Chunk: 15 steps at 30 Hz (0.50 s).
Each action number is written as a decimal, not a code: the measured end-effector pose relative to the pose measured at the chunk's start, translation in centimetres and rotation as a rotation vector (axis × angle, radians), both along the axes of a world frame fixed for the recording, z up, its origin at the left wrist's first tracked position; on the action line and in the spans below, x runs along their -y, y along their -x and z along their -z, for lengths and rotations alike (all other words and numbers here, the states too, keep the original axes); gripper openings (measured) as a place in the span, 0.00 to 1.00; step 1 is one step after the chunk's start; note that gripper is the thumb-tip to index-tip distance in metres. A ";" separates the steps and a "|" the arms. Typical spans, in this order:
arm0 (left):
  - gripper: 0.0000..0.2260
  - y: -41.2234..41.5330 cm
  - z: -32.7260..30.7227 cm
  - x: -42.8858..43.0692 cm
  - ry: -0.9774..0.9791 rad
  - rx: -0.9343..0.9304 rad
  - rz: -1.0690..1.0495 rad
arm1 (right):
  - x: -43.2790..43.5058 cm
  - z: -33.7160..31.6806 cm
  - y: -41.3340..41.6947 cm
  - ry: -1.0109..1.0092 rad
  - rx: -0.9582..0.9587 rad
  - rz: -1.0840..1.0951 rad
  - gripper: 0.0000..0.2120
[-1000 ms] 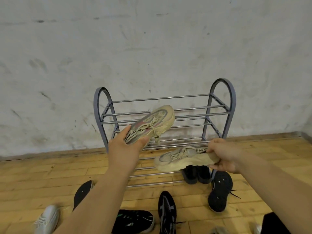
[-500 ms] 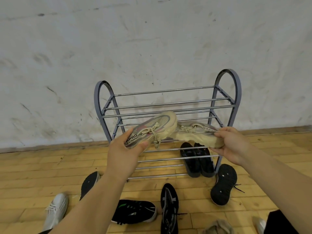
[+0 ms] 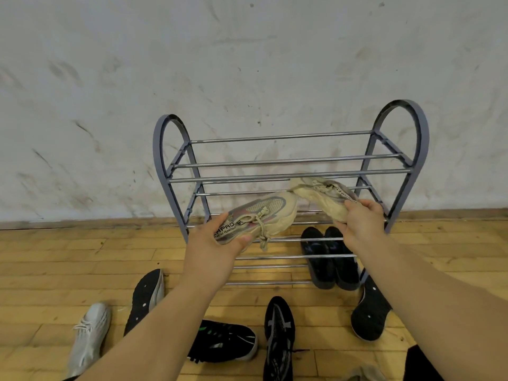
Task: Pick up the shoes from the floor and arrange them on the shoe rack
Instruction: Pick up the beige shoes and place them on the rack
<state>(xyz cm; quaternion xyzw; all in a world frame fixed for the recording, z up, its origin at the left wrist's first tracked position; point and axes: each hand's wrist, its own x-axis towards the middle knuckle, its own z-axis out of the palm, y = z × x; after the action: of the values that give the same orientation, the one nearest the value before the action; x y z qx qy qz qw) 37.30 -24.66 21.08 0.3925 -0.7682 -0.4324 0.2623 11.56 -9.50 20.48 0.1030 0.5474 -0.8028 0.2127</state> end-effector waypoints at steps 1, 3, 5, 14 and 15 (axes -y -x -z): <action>0.35 0.1 0.3 0.4 0.003 0.019 -0.005 | 0.5 0.1 0.5 0.022 0.034 0.007 0.04; 0.34 0.2 0.9 1.2 0.013 0.054 -0.015 | 1.2 0.4 0.7 0.062 0.076 -0.034 0.10; 0.34 0.3 1.2 1.8 0.028 0.078 -0.019 | 2.2 1.8 1.2 -0.104 -0.004 -0.054 0.05; 0.34 1.1 1.9 2.8 0.031 0.102 -0.004 | 2.0 4.1 -0.2 -0.786 -0.413 -0.429 0.23; 0.34 1.3 1.9 2.7 0.022 0.094 -0.005 | 1.7 3.8 -0.4 -0.791 -0.445 -0.462 0.25</action>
<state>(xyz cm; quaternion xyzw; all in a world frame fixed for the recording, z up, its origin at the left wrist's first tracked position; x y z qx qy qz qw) 36.05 -27.40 19.20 0.4114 -0.7834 -0.4043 0.2314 11.96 -11.18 16.67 -0.1215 0.8499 -0.4689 0.2076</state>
